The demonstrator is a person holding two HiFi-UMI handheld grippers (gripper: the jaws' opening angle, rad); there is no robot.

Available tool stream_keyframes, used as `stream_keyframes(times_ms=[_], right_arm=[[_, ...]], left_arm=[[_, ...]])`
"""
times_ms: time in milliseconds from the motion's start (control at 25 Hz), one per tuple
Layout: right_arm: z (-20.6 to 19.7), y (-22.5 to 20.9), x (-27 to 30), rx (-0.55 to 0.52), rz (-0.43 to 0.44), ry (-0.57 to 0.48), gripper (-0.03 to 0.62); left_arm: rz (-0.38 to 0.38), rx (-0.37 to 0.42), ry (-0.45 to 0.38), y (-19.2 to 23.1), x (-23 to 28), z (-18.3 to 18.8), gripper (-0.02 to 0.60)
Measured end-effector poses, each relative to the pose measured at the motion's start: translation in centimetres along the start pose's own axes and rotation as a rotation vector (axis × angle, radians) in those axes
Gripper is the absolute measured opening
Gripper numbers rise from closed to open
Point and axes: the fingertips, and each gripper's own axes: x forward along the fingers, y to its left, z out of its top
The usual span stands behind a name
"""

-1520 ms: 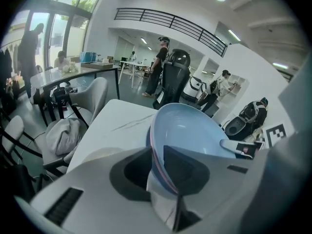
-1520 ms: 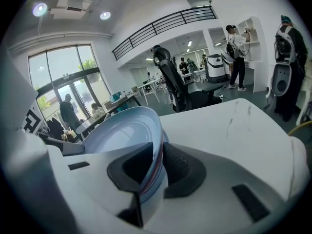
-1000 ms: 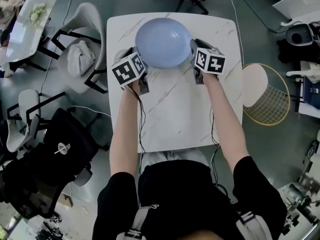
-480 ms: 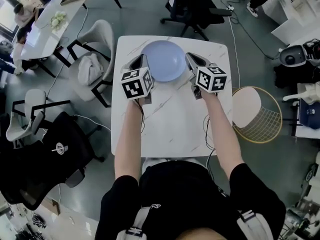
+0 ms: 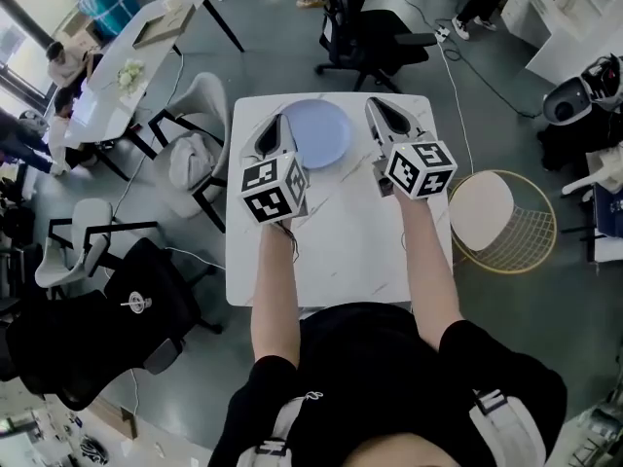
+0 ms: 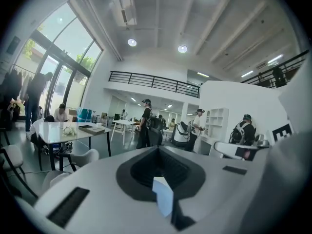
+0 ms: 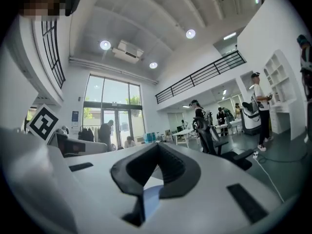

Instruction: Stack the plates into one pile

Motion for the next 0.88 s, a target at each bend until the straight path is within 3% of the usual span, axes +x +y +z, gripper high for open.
stream_keyframes(times_ms=[360, 880], right_arm=[[-0.9, -0.7, -6.7, -0.166, -0.103, 0.003, 0.009], [-2.5, -0.5, -10.1, -0.223, -0.149, 0.019, 0.008]], left_arm=[[-0.022, 0.107, -0.103, -4.0, -3.8, -1.5, 0.016], [-0.080, 0.144, -0.085, -7.0, -4.7, -4.1, 0.015]])
